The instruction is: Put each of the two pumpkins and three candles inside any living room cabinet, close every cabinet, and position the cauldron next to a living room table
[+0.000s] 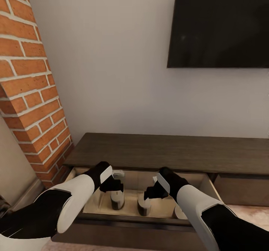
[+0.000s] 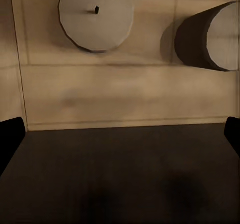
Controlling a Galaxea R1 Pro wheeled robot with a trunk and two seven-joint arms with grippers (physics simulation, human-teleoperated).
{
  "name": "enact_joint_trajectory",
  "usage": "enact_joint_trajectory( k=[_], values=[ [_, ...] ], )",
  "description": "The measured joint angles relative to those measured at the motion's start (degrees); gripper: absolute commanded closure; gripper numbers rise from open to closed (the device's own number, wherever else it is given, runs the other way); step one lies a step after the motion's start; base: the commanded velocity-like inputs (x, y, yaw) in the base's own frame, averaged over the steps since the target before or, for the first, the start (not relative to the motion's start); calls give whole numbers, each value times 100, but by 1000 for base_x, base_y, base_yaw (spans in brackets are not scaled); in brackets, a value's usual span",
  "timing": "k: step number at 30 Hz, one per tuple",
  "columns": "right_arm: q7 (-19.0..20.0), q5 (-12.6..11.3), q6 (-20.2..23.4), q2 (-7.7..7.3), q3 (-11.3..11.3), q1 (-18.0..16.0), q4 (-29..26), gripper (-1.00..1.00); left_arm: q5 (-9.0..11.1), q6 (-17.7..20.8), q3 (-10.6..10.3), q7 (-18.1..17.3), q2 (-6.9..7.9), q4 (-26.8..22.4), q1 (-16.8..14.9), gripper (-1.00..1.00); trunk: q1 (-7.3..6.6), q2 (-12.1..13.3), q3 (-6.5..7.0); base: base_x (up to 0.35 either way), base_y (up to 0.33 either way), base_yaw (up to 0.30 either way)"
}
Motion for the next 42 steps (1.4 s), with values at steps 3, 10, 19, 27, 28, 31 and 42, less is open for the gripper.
enact_joint_trajectory(
  k=[3, 10, 19, 27, 28, 31, 42],
  values=[
    [0, 2, 1, -2, -5, 0, 5, -100, 1, 0, 0, -7, 0, 0, 0, -100, -66, 120, 54, 0, 0, 0],
    [-2, -2, 340, -5, -104, 0, 8, -100, 20, 122, 0, -42, 0, 7, 0, -100, -220, 401, 180, 0, 0, 0],
    [-4, 3, 701, 2, -702, -1, 9, -100, 44, 651, -1, -12, 0, 0, 0, -100, -417, 762, 341, 0, 0, 0],
    [-1, 5, 715, 1, -731, 0, 9, -100, 44, 678, 5, -10, 0, -1, 1, -100, -484, 884, 395, 0, 0, 0],
    [-1, 5, 715, -1, -731, 0, 9, -100, 44, 678, 5, -10, 0, 1, 1, -100, -484, 884, 395, 0, 0, 0],
    [0, 5, 715, -4, -733, 0, 9, -100, 61, 679, 13, -10, 0, 4, 0, -100, -483, 884, 395, -24, 0, 0],
    [0, 4, 715, 2, -732, 0, 9, -100, 104, 668, 16, -1, 0, 8, 0, -100, -483, 884, 395, -114, 0, 0]
  ],
)
